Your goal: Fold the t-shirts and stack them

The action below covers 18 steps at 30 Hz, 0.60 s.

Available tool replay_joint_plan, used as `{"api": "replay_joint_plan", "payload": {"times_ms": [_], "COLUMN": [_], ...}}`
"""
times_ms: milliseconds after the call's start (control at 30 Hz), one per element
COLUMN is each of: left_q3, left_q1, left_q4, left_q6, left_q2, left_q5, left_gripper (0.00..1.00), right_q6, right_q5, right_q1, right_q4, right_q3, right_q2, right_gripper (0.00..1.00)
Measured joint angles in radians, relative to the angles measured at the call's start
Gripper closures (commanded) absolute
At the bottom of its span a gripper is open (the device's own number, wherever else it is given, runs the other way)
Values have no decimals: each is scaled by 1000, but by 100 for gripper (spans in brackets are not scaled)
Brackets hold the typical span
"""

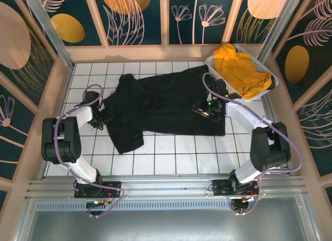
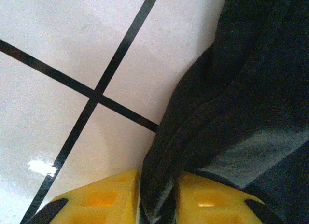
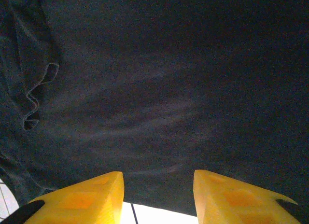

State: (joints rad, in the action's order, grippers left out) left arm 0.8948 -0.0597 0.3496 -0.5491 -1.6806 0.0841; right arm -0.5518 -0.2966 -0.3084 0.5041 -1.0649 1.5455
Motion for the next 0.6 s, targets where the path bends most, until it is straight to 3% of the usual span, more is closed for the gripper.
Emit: {"api": "replay_joint_plan", "payload": {"times_ms": [167,367,600], "left_q3": [16,27,11], "left_q1": [0,3,3], "left_q4": [-38,-57,-58], "left_q6": [8,-19,-113], "left_q2": [-23,-19,108], "left_q5": [14,-12,-83], "left_gripper": [100,100,100], "right_q6": [-2,-79,-188], "right_q5": [26,145,274], "right_q1": [0,55,160], "right_q4": [-1,29,149], "right_q3": [2,90,151], "right_q2": [-3,-92,-110], "right_gripper": [58,53,49]}}
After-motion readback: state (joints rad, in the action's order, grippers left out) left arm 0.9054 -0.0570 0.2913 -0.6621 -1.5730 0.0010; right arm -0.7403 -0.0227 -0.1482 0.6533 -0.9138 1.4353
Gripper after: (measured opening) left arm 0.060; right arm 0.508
